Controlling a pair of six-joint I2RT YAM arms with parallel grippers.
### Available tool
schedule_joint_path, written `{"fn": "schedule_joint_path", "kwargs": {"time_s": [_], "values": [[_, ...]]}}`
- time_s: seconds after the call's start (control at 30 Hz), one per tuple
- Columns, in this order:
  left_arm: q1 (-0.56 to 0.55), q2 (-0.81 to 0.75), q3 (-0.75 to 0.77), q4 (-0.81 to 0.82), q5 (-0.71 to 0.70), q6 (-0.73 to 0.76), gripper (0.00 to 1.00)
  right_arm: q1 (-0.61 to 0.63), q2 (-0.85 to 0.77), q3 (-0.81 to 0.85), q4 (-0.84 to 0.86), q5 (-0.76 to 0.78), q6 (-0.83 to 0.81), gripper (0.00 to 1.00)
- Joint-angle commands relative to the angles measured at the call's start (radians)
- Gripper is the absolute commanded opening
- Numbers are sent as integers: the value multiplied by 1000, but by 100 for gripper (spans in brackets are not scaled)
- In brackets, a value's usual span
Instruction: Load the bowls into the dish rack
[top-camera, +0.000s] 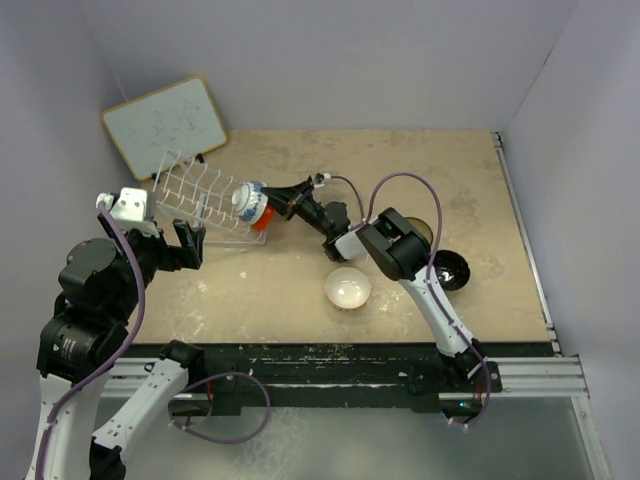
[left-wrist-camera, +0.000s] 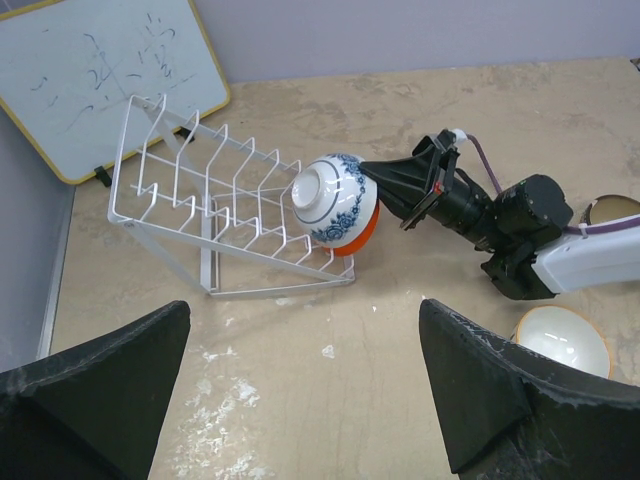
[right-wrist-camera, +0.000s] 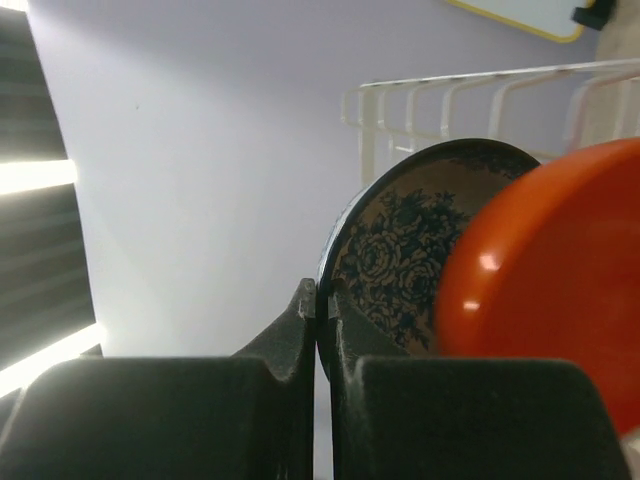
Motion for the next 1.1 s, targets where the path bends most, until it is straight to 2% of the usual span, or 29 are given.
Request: {"fn": "schedule_joint_path", "kwargs": {"time_s": [0.0, 0.23, 0.33, 0.5, 0.8, 0.9, 1.07], "values": [[-5, -6, -3, 37, -3, 9, 99, -4, 31, 62, 345, 0, 43, 0], [-5, -3, -3, 39, -3, 10, 99, -9, 52, 105, 287, -27, 30, 1], [-5, -3, -3, 40, -2, 10, 99, -10, 24, 86, 245, -36, 2, 6], [-5, -2, 0, 43, -2, 10, 99, -11, -28, 33, 184, -42, -37, 23], [-4, 0, 0, 47, -1, 13, 99, -13, -70, -1, 97, -70, -73, 35], [-5, 0, 0, 47, -2, 12, 99, -16, -91, -20, 52, -77, -82, 46], [-4, -2, -4, 49, 2, 6, 99, -17, -84, -29, 26, -99, -72, 51]]}}
